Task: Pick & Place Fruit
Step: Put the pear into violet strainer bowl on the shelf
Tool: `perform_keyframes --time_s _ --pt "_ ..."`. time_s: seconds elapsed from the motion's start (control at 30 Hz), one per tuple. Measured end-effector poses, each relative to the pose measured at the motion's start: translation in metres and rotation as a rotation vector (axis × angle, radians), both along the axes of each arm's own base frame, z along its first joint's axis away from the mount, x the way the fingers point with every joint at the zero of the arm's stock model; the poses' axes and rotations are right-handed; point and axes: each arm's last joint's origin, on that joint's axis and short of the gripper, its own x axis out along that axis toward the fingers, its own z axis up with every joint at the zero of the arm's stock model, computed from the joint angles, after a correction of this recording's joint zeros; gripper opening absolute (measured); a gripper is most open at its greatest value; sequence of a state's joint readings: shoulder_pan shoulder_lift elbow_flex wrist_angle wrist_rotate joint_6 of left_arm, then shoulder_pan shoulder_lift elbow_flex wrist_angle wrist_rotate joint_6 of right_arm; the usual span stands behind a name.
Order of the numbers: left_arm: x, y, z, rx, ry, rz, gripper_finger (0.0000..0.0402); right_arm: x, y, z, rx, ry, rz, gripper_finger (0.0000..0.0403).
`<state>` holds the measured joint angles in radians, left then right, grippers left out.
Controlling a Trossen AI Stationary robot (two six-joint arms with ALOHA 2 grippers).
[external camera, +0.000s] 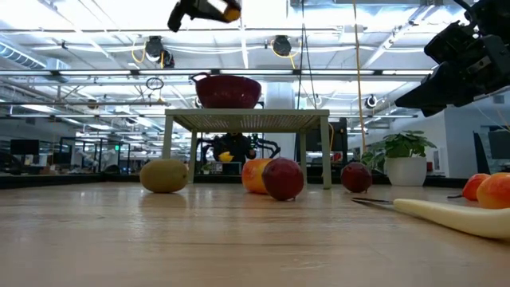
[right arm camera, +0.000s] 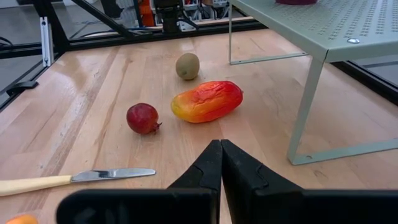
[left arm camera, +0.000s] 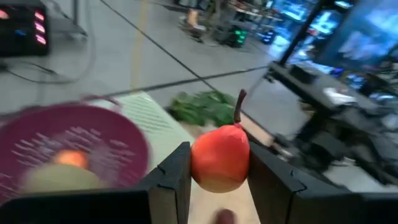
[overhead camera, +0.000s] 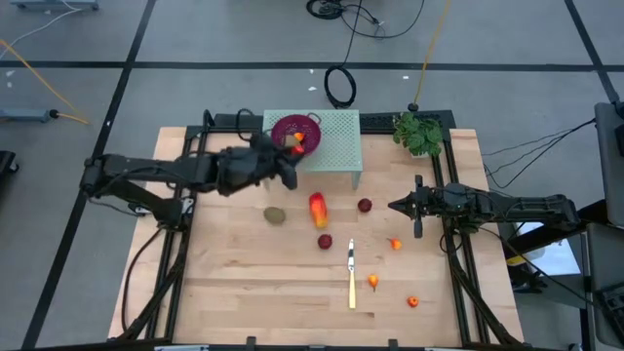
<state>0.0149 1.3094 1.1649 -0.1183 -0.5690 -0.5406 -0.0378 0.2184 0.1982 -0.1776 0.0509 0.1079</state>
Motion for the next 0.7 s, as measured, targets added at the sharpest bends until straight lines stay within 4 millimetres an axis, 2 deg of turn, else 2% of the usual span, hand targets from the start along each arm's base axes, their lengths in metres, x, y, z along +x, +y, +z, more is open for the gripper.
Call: perform_keyframes --time_s 0.13,0.37,0.7 --pt "-0.002 0.025 -0.004 0.04 0.075 0.029 0.0124 0.0 0.0 0.0 0.0 -0.001 0.0 0.0004" --pt "-0.013 0.069 -0.015 0.0 0.184 0.07 0.0124 0.0 0.0 0.0 0.0 -0.001 0.0 0.0004" --pt "-0.023 0.094 -0.015 0.102 0.291 0.077 0.0124 0.0 0.0 0.0 -0.001 -0.001 -0.003 0.0004"
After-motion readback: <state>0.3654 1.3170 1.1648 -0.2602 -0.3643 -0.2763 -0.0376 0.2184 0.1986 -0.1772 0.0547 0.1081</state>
